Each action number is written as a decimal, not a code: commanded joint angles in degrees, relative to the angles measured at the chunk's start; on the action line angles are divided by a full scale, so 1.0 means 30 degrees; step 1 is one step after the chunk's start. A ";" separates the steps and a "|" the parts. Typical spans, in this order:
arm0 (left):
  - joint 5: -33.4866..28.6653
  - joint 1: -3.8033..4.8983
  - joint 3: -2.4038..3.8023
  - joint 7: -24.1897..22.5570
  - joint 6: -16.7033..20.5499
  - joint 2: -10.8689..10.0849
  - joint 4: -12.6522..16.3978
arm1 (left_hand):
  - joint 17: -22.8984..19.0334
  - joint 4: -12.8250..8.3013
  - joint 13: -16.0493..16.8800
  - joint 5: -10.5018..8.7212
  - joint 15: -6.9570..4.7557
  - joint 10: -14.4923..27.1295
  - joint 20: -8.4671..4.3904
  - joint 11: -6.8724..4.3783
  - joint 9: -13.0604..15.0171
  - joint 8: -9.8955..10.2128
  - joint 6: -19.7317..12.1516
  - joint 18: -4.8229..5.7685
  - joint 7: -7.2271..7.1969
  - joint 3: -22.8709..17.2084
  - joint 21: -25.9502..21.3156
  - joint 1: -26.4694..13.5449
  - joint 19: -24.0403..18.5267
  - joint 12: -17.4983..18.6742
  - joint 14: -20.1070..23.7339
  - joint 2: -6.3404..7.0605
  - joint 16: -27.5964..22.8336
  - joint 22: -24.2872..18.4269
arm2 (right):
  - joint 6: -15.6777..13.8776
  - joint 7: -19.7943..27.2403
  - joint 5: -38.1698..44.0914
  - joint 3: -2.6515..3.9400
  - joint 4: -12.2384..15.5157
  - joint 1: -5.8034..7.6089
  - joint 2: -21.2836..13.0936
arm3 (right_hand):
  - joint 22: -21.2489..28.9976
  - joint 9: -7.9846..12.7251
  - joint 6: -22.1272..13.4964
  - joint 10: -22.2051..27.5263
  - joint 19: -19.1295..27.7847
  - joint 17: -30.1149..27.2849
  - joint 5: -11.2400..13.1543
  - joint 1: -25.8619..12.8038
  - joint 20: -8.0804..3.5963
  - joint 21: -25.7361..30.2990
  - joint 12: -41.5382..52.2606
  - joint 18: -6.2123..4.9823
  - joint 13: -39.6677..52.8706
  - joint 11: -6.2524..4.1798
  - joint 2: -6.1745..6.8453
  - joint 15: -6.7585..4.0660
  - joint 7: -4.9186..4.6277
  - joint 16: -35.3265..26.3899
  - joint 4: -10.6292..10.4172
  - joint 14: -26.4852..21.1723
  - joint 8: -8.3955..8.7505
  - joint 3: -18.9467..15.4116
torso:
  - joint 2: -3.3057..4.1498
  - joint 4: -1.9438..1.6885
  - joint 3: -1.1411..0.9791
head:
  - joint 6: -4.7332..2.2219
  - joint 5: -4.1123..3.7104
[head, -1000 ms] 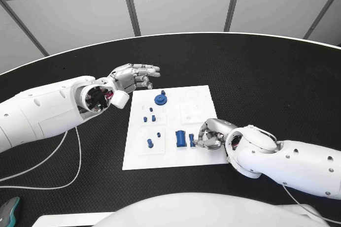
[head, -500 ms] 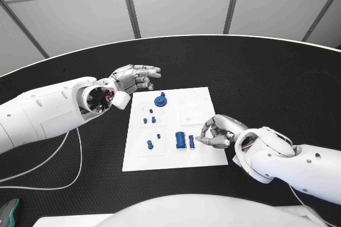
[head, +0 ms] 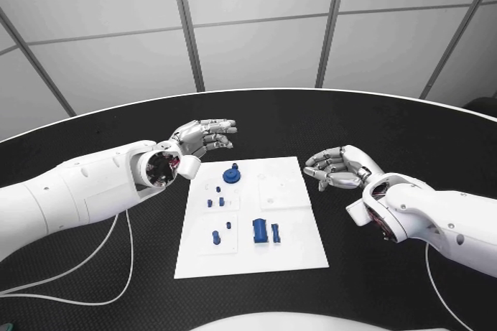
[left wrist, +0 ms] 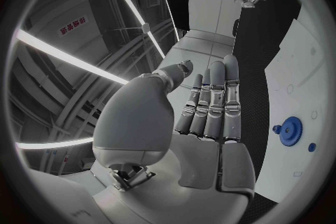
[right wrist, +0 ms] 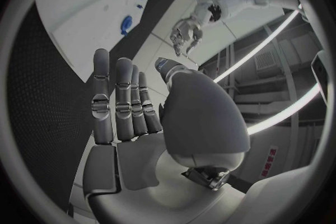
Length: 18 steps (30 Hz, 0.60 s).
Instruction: Assemble the parts on the task board
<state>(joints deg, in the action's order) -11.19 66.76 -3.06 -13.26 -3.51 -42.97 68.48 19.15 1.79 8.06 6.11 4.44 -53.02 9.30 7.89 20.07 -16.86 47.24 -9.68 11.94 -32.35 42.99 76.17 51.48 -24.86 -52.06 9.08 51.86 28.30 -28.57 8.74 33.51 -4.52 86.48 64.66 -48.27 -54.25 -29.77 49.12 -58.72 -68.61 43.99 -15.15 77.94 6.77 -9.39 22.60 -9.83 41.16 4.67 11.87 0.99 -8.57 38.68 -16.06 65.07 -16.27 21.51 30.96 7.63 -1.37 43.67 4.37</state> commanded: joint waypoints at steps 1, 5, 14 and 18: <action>-0.0605 -0.0233 0.0002 -0.0522 0.0328 0.0500 -0.0689 | -0.1446 0.0305 -0.0803 -0.0060 0.0507 -0.0035 0.0613 0.0333 0.0066 -0.0126 -0.0057 -0.0143 -0.0081 -0.0070 -0.2398 -0.0157 -0.1229 0.1083 0.0938 0.0172 -0.3266 -0.1388 | 0.0524 0.2434 -0.4352 0.0151 -0.2350 0.0210 0.0818 | 0.3111 0.0591 0.0003 -0.0259 0.0989 -0.2064 0.0285 0.0452 0.0592 0.1997 -0.2722 -0.0288 -0.3720 0.0357 0.0126 0.0712 -0.0282 -0.3613 0.0025 -0.1277 0.0585 0.0520 | -0.0449 0.0370 0.0083 | -0.0698 0.0183; -0.1275 -0.0521 0.0004 -0.1128 0.0687 0.1202 -0.1625 | -0.2937 0.0914 -0.1487 -0.0013 0.1582 -0.0144 0.2372 0.1024 -0.0601 0.0504 -0.1107 -0.0098 -0.0412 0.0198 -0.8698 -0.0285 -0.3030 0.3560 0.2335 0.0479 -0.8560 -0.5471 | 0.1093 0.3607 -0.5495 0.0274 -0.4214 0.0319 0.1699 | 0.6770 0.1161 0.0001 -0.0511 0.2719 -0.4084 0.0472 0.0648 0.1490 0.1931 -0.4638 -0.0240 -0.6845 0.0946 0.0025 0.1344 -0.0198 -0.6737 0.0245 -0.2090 0.1304 0.0666 | -0.0706 0.0513 0.0141 | -0.1066 0.0279; -0.1985 -0.0873 0.0012 -0.1735 0.1275 0.1959 -0.2542 | -0.6383 -0.0597 -0.2686 -0.2038 -0.1481 1.7673 -0.3102 -0.2631 -0.6691 0.5621 -1.5745 0.3228 -0.3978 1.0784 -1.4329 -0.7981 -1.7160 0.8288 1.7353 -0.3028 -1.7288 -0.9433 | 0.1453 0.4427 -0.6123 0.0351 -0.5578 0.0358 0.2428 | 1.8084 0.9922 -1.6374 0.5364 2.2868 -1.4664 0.5051 -0.7621 -0.2256 0.3131 -0.7533 0.3276 -1.3721 -0.1555 -0.3958 -0.0330 0.2857 -1.2892 0.5354 -0.8206 0.5424 -0.7170 | -0.0776 0.0548 0.0130 | -0.1349 0.0372; -0.1778 -0.0921 0.0048 -0.1872 0.1805 0.1867 -0.2189 | -0.6383 -0.0597 -0.2686 -0.2038 -0.1481 1.7673 -0.3102 -0.2631 -0.6691 0.5621 -1.5745 0.3228 -0.3978 1.0784 -1.4329 -1.0445 -1.7160 0.8288 1.7353 -0.3028 -1.7288 -0.9433 | 0.0930 0.4631 -0.6520 0.0442 -0.5048 0.0212 0.2331 | 1.8084 0.9922 -1.6374 1.9573 2.2868 -1.4664 0.5051 -1.0145 -0.2256 0.3131 -0.7533 0.3276 -1.3721 -0.1555 -0.3958 -0.0330 0.2857 -1.2892 0.5354 -2.1691 0.5424 -0.7170 | -0.0703 0.0282 0.0159 | -0.1499 0.0215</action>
<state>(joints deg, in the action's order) -16.64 64.03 -2.93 -18.81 1.49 -37.31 61.68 3.55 2.39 1.55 2.63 4.50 -22.49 7.12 5.10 6.83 -5.84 18.46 -3.91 4.31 -12.21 3.52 60.48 18.89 -3.94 -18.70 4.07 7.86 2.30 -25.38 22.52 14.22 -3.23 70.92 65.39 -41.21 -7.62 -10.00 21.78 -39.34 -23.90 10.18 -6.01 64.02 5.93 -1.52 1.68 -4.69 3.71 3.94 4.47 3.07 -4.10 4.13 -6.18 31.77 -4.04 9.54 28.62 9.10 -0.96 39.44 5.32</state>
